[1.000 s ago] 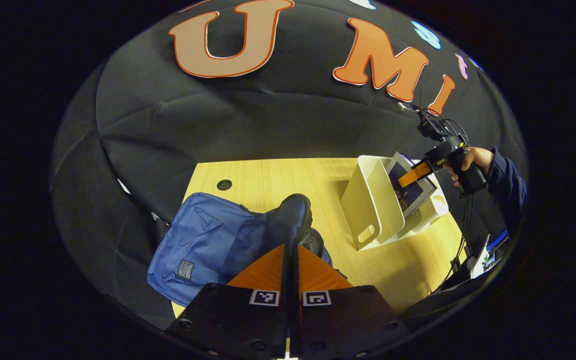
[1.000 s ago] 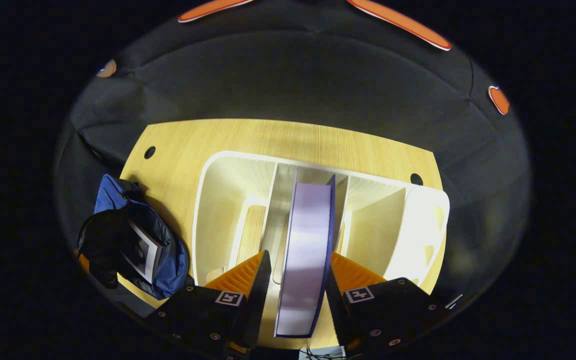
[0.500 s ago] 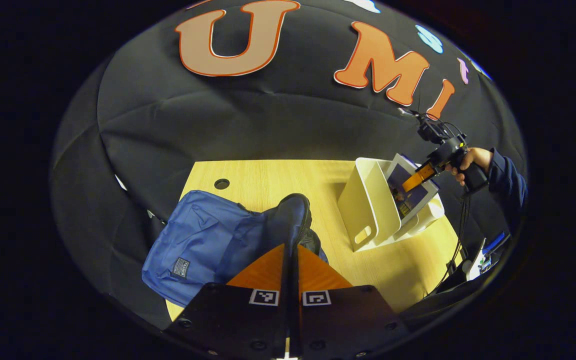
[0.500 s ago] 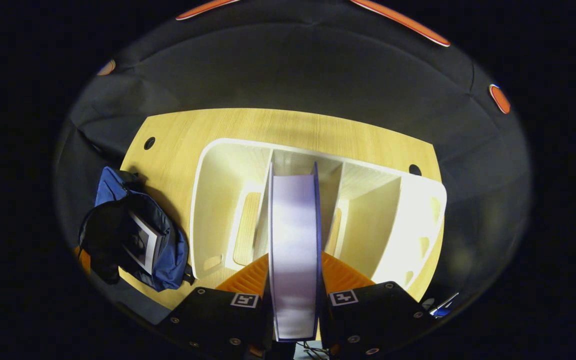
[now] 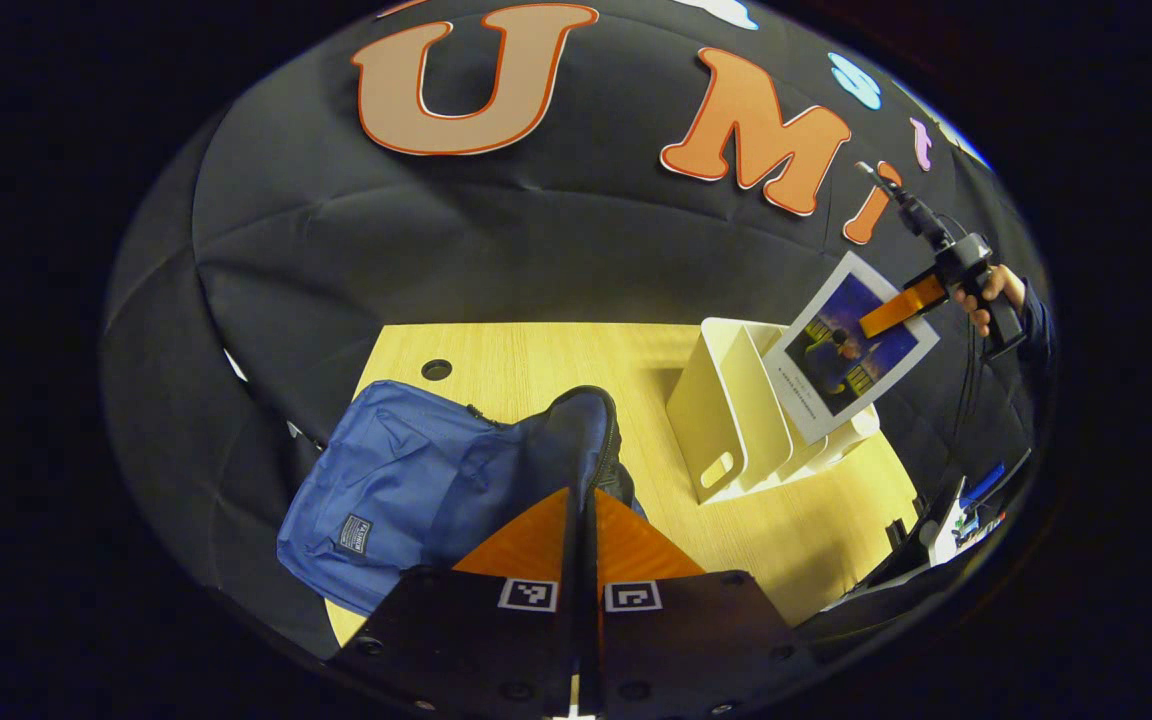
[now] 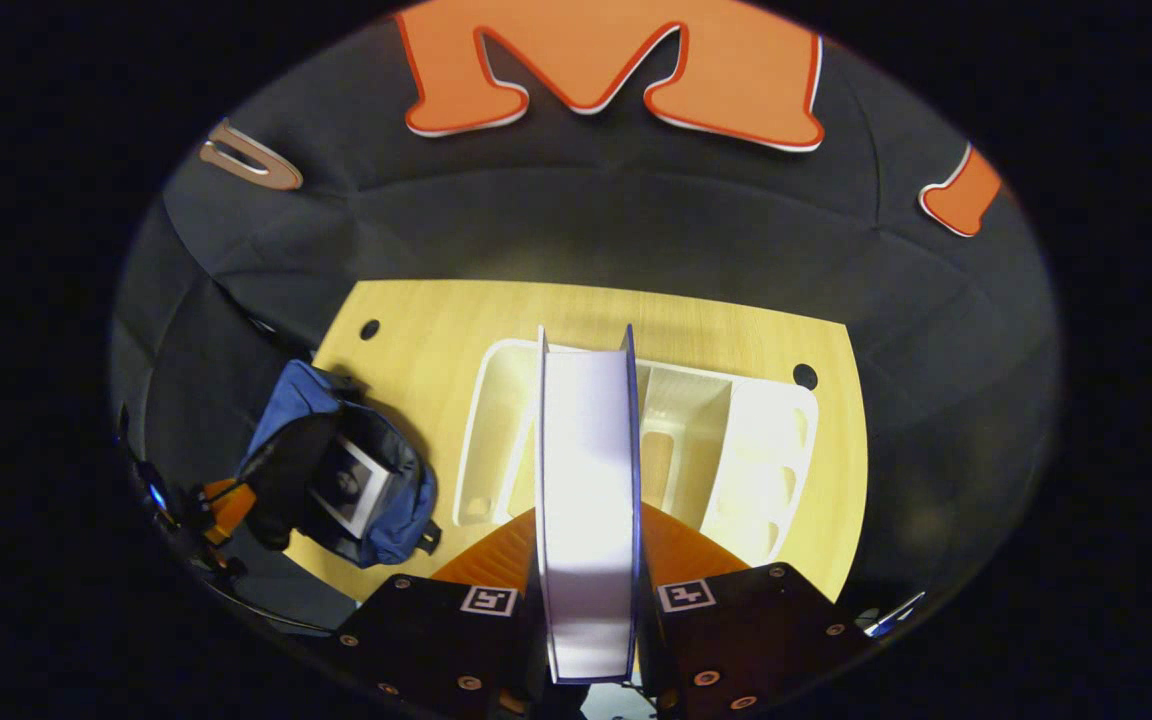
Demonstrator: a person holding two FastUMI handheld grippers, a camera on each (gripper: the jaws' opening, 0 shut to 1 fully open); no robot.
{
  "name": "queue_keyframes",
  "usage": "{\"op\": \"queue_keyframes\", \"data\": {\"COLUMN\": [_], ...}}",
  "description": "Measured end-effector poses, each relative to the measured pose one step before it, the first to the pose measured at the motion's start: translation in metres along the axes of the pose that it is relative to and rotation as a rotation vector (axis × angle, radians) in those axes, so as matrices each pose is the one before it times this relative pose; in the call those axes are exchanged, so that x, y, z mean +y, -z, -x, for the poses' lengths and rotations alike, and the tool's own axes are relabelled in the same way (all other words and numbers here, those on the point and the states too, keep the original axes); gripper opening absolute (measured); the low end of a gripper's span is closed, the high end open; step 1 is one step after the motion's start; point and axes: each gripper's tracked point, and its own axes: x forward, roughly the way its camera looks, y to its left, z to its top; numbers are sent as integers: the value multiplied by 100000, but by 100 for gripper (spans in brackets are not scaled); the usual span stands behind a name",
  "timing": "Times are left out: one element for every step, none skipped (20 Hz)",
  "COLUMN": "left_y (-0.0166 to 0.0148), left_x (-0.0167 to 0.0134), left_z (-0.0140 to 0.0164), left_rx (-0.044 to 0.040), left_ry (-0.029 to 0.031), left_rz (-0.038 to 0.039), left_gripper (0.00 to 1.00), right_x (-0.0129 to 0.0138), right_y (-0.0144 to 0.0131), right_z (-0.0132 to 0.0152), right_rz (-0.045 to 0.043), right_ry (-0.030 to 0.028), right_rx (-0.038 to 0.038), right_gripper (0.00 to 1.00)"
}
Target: Open the schoolbag, grab two books from the bookshelf and put them into the schoolbag.
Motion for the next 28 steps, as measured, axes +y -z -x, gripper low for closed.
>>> {"op": "queue_keyframes", "data": {"left_y": [76,-2,-36,-98,-26,49,-13,-98,50,-97,36,25,48,-5,3,8,-15,23,116,22,38,-19,90,-76,30,79,34,1], "left_x": [38,-34,64,32,59,-56,-1,-29,-38,-1,-16,65,31,39,-29,61,40,34,-37,-101,-134,-38,-46,-9,72,77,-79,68], "left_z": [110,74,-12,43,-56,-32,3,-142,-130,-54,-68,-29,26,9,5,-42,13,-16,-2,-77,-64,-31,-74,78,18,-8,-68,15], "left_rx": [143,341,373,191,178,500,421,445,165,397,198,336,46,102,-130,120,-236,130,-16,335,422,423,394,228,189,-8,250,-27], "left_ry": [17,113,-316,-66,-194,175,-63,182,-12,203,143,108,87,-107,170,-189,31,-36,30,266,73,152,95,-67,-24,-9,131,39], "left_rz": [-213,-624,-662,-826,-889,-944,-870,-894,-909,-555,-547,-272,-411,-194,-213,-169,-68,-72,71,64,-165,-434,-804,-1023,-688,-275,-105,-10], "left_gripper": [3,3,3,3,3,3,3,3,3,3,3,3,3,3,3,3,3,3,3,4,3,3,3,3,4,3,3,3], "right_x": [116,173,237,289,426,475,914,764,641,668,600,484,445,427,420,336,354,385,560,532,562,302,-95,-347,-309,-256,249,446], "right_y": [-67,94,-45,-52,43,148,586,679,569,801,867,846,842,864,970,667,547,424,601,790,1085,921,990,946,836,574,341,398], "right_z": [965,896,804,744,542,360,743,225,-171,-332,-484,-538,-664,-640,-586,-780,-695,-949,-1098,-1169,-972,-1092,-1171,-1208,-1026,-863,-570,-688], "right_rz": [-1593,-1350,-975,-1357,-1693,-2100,-3114,-2709,-3139,-2314,-2138,-2976,-3728,-3479,-2881,-2845,-2165,-2706,-2632,-4490,-4053,-4220,-2001,-580,596,113,43,-107], "right_ry": [-2373,-2155,-1985,-1666,-2106,-2601,-3075,-3667,-2911,-3117,-2606,-2454,-2352,-2843,-2477,-1981,-1723,-1795,-2802,-2980,-2919,-2231,-166,890,1283,1130,243,-857], "right_rx": [-2223,-1676,-2341,-1859,-2096,-1455,-1175,-467,-153,-476,385,12,947,921,887,158,-153,-1126,-630,37,945,743,979,30,-212,-660,-1198,-1487], "right_gripper": [36,36,36,37,37,36,36,36,36,36,36,36,35,35,35,35,35,35,35,35,35,35,35,35,34,34,35,35]}}
